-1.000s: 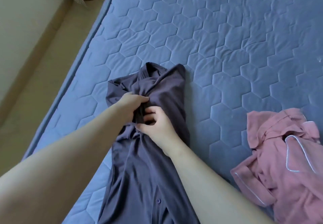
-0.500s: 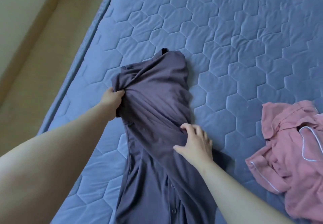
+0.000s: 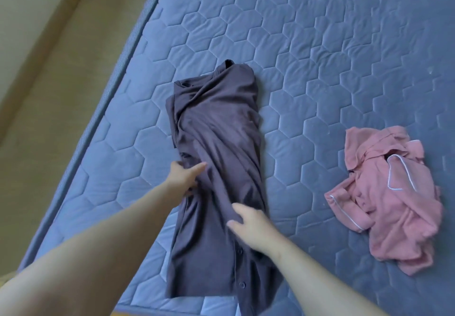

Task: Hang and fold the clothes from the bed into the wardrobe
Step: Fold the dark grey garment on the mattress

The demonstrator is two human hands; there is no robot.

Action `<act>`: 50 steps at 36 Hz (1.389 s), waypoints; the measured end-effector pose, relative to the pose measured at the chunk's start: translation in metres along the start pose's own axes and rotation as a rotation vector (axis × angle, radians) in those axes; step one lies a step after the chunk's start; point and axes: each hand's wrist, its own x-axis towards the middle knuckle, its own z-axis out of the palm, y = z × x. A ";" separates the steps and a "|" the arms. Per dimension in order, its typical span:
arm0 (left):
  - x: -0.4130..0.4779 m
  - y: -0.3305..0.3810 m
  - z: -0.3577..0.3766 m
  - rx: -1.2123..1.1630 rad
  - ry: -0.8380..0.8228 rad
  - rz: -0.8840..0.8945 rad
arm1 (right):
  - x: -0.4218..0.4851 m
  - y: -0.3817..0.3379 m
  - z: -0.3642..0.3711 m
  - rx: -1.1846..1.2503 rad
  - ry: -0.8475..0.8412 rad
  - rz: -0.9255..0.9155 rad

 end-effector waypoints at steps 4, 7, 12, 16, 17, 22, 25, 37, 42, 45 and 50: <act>-0.030 -0.020 -0.009 0.112 -0.246 -0.110 | -0.014 -0.034 0.040 0.267 -0.208 -0.008; -0.030 -0.039 -0.023 0.176 -0.083 0.006 | -0.024 -0.055 0.063 0.467 -0.454 0.050; -0.033 -0.068 -0.042 0.277 0.048 0.000 | -0.032 -0.048 0.092 0.410 -0.558 0.133; -0.035 -0.098 -0.044 0.335 -0.073 -0.073 | -0.028 -0.012 0.095 0.291 0.077 0.237; -0.034 -0.106 -0.042 0.329 -0.085 -0.072 | -0.029 -0.001 0.092 0.240 0.211 0.278; -0.035 -0.118 -0.036 0.401 0.066 0.016 | -0.037 0.042 0.077 0.089 0.392 0.458; -0.039 -0.120 -0.037 0.331 0.047 0.033 | -0.041 0.060 0.081 0.165 0.184 0.410; -0.064 -0.125 -0.047 0.162 -0.270 -0.280 | -0.082 0.106 0.073 0.723 0.505 0.467; -0.061 -0.132 -0.031 0.664 -0.108 -0.116 | -0.086 0.120 0.080 0.669 0.326 0.542; -0.055 -0.138 -0.024 0.643 0.044 -0.046 | -0.070 0.111 0.081 0.679 0.312 0.550; -0.058 -0.143 -0.010 0.479 0.026 -0.052 | -0.050 0.090 0.076 0.880 0.325 0.456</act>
